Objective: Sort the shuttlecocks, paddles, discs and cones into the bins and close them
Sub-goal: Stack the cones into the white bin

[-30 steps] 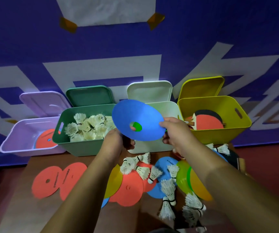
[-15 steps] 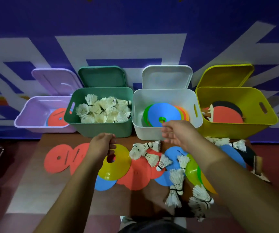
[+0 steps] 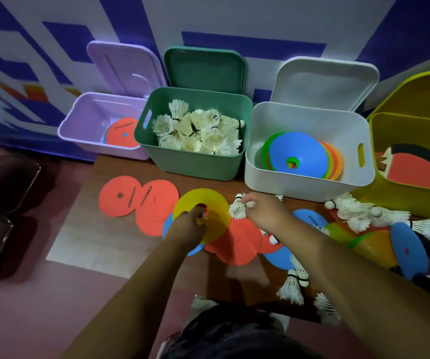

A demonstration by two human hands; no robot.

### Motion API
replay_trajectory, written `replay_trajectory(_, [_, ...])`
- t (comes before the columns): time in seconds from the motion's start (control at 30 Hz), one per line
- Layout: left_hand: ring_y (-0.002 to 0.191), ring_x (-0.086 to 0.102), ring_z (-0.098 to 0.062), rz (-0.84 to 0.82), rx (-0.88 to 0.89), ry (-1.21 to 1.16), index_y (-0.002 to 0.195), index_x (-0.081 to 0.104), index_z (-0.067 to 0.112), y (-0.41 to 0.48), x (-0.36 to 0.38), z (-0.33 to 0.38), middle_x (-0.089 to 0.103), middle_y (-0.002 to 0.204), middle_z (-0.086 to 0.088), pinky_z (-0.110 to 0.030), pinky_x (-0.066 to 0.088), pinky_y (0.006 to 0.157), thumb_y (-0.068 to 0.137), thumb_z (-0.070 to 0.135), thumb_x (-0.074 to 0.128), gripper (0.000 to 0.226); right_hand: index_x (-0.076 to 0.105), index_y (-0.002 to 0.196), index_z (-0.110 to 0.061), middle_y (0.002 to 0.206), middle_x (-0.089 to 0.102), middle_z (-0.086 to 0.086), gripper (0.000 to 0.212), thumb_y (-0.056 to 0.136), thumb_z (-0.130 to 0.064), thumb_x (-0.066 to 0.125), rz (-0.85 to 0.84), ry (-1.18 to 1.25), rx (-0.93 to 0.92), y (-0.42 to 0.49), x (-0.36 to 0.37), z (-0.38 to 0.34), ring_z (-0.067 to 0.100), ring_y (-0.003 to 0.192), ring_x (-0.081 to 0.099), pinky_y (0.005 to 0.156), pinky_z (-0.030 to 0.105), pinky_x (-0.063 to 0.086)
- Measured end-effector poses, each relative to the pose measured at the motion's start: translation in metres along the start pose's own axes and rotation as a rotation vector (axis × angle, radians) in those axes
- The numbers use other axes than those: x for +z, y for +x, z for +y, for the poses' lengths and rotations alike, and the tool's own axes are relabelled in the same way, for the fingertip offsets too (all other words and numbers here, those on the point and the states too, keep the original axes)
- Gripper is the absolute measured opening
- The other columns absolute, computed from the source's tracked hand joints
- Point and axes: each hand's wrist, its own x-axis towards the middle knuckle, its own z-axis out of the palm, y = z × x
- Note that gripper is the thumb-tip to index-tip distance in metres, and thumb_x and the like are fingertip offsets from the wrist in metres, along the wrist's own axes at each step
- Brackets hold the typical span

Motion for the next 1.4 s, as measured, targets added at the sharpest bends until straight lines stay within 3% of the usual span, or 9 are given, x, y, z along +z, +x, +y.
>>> replay_trajectory(0.1, [0.102, 0.065, -0.038, -0.047, -0.053, 0.081, 0.145, 0.057, 0.026, 0.015, 0.012, -0.014, 0.069, 0.119, -0.016, -0.039, 0.050, 0.081, 0.088, 0.018, 0.060, 0.058, 0.073, 0.123, -0.027, 0.118, 0.071, 0.001, 0.033, 0.095, -0.014, 0.060, -0.038, -0.130, -0.033, 0.008, 0.018, 0.003, 0.030, 0.103, 0.067, 0.078, 0.026, 0.042])
replay_trajectory(0.27, [0.099, 0.068, -0.040, -0.016, -0.068, 0.092, 0.123, 0.069, 0.020, 0.025, 0.014, -0.030, 0.073, 0.105, -0.017, -0.035, 0.045, 0.072, 0.097, 0.024, 0.056, 0.029, 0.061, 0.142, -0.029, 0.139, 0.067, 0.007, 0.048, 0.096, -0.016, 0.060, -0.027, -0.242, -0.018, 0.020, 0.040, 0.013, 0.033, 0.124, 0.062, 0.097, 0.030, 0.048])
replay_trajectory(0.4, [0.105, 0.066, -0.040, -0.033, -0.048, 0.097, 0.135, 0.064, 0.020, 0.023, 0.012, -0.033, 0.072, 0.113, -0.019, -0.038, 0.048, 0.079, 0.098, 0.015, 0.057, 0.039, 0.037, 0.161, -0.038, 0.155, 0.055, 0.007, 0.069, 0.096, -0.022, 0.056, -0.044, -0.340, 0.031, 0.031, 0.049, 0.016, 0.036, 0.138, 0.054, 0.111, 0.046, 0.048])
replay_trajectory(0.5, [0.103, 0.066, -0.042, -0.058, -0.023, 0.105, 0.141, 0.060, 0.024, 0.021, 0.015, -0.040, 0.071, 0.111, -0.021, -0.044, 0.052, 0.081, 0.095, 0.013, 0.059, 0.047, 0.029, 0.164, -0.039, 0.150, 0.059, 0.008, 0.072, 0.099, -0.020, 0.052, -0.035, -0.431, 0.030, 0.036, 0.053, 0.017, 0.036, 0.132, 0.058, 0.101, 0.045, 0.054])
replay_trajectory(0.67, [0.104, 0.065, -0.043, -0.039, -0.027, 0.065, 0.136, 0.058, 0.017, 0.019, 0.014, -0.044, 0.068, 0.111, -0.022, -0.042, 0.049, 0.079, 0.098, 0.024, 0.062, 0.038, 0.046, 0.153, -0.028, 0.125, 0.070, 0.012, 0.052, 0.104, -0.014, 0.045, 0.113, -0.598, 0.035, 0.044, 0.064, 0.014, 0.035, 0.111, 0.069, 0.078, 0.039, 0.051])
replay_trajectory(0.83, [0.105, 0.065, -0.039, 0.041, 0.003, 0.020, 0.137, 0.059, 0.014, 0.004, -0.002, -0.043, 0.072, 0.111, -0.018, -0.036, 0.043, 0.075, 0.099, 0.030, 0.069, 0.042, 0.059, 0.137, -0.015, 0.113, 0.074, 0.014, 0.034, 0.109, -0.016, 0.039, 0.193, -0.685, -0.006, 0.045, 0.069, 0.012, 0.037, 0.103, 0.073, 0.077, 0.038, 0.052])
replay_trajectory(0.93, [0.099, 0.066, -0.037, 0.090, 0.029, -0.017, 0.129, 0.066, 0.009, -0.007, -0.018, -0.039, 0.071, 0.103, -0.015, -0.033, 0.042, 0.072, 0.098, 0.031, 0.073, 0.039, 0.068, 0.120, -0.013, 0.111, 0.073, 0.014, 0.026, 0.103, -0.012, 0.049, 0.196, -0.623, 0.031, 0.040, 0.066, 0.013, 0.038, 0.102, 0.072, 0.081, 0.040, 0.056])
replay_trajectory(1.2, [0.111, 0.068, -0.033, 0.181, 0.014, -0.018, 0.133, 0.072, 0.015, -0.013, -0.039, -0.012, 0.075, 0.122, -0.014, -0.028, 0.044, 0.082, 0.096, 0.037, 0.075, 0.043, 0.068, 0.097, -0.017, 0.096, 0.072, 0.011, 0.022, 0.102, -0.030, 0.051, 0.284, -0.386, -0.060, 0.013, 0.036, 0.021, 0.037, 0.096, 0.068, 0.066, 0.033, 0.041])
replay_trajectory(1.4, [0.083, 0.066, -0.032, 0.275, 0.114, 0.042, 0.106, 0.081, 0.018, -0.020, -0.044, 0.028, 0.075, 0.087, -0.010, -0.034, 0.045, 0.066, 0.093, 0.033, 0.078, 0.020, 0.055, 0.077, -0.018, 0.078, 0.063, 0.005, 0.026, 0.097, -0.033, 0.053, 0.341, -0.247, -0.072, -0.011, -0.003, 0.028, 0.035, 0.081, 0.064, 0.063, 0.035, 0.050])
